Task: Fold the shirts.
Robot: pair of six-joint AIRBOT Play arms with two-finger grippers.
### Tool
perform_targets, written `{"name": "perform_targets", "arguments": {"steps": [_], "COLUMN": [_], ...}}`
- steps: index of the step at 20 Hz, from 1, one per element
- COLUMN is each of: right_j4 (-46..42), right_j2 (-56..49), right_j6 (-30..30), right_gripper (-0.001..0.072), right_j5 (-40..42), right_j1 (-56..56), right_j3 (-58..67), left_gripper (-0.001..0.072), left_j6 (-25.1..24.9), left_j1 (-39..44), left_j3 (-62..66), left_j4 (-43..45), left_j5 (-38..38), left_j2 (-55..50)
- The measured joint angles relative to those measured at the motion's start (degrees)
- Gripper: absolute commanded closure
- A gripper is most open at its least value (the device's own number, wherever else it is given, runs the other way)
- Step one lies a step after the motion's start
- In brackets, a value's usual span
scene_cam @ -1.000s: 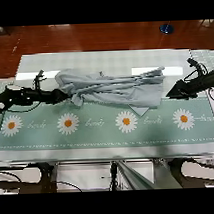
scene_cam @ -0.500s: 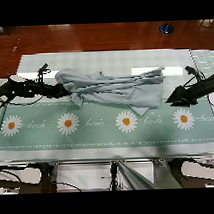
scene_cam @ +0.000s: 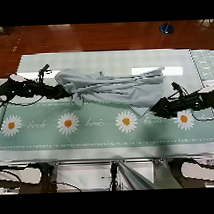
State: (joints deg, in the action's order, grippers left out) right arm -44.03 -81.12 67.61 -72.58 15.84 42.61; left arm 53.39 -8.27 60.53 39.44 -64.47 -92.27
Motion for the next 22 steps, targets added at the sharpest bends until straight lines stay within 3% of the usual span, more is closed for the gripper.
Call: {"name": "perform_targets", "arguments": {"steps": [5,6,7,9,12,15,17,22], "right_j4": [2.62,2.97,3.56,3.3,4.55,6.88,11.74,11.96], "right_j2": [-0.79,-1.38,-2.08,-3.23,-3.48,0.37,6.32,22.18], "right_j6": [3.41,4.13,4.74,5.57,6.1,2.91,1.42,4.22], "right_gripper": [0.0222,0.0253,0.035,0.0697,0.0699,0.0699,0.07,0.07], "right_j5": [9.07,10.43,11.69,14.29,17.75,22.21,22.08,19.82], "right_j1": [-7.89,-9.6,-11.34,-14.62,-18.29,-19.69,-20.06,-20.44], "right_j3": [-1.33,-1.44,-1.51,-1.62,-1.68,-1.68,0.04,11.02], "left_gripper": [0.0668,0.0668,0.0669,0.0669,0.0669,0.067,0.067,0.067], "left_j6": [-0.09,-0.26,-0.46,-0.79,-1.07,-1.14,-1.16,0.59], "left_j1": [0.0,0.0,0.0,0.0,0.0,0.0,0.0,0.0], "left_j3": [0.02,0.02,0.0,0.02,0.07,1.31,3.76,14.97], "left_j4": [0.02,0.04,0.04,0.04,0.11,0.17,0.15,0.04], "left_j5": [-0.44,-0.44,-0.48,-0.52,-0.76,-1.55,-2.8,-4.59], "left_j2": [0.0,0.0,0.0,0.0,0.11,1.92,4.96,17.2]}}
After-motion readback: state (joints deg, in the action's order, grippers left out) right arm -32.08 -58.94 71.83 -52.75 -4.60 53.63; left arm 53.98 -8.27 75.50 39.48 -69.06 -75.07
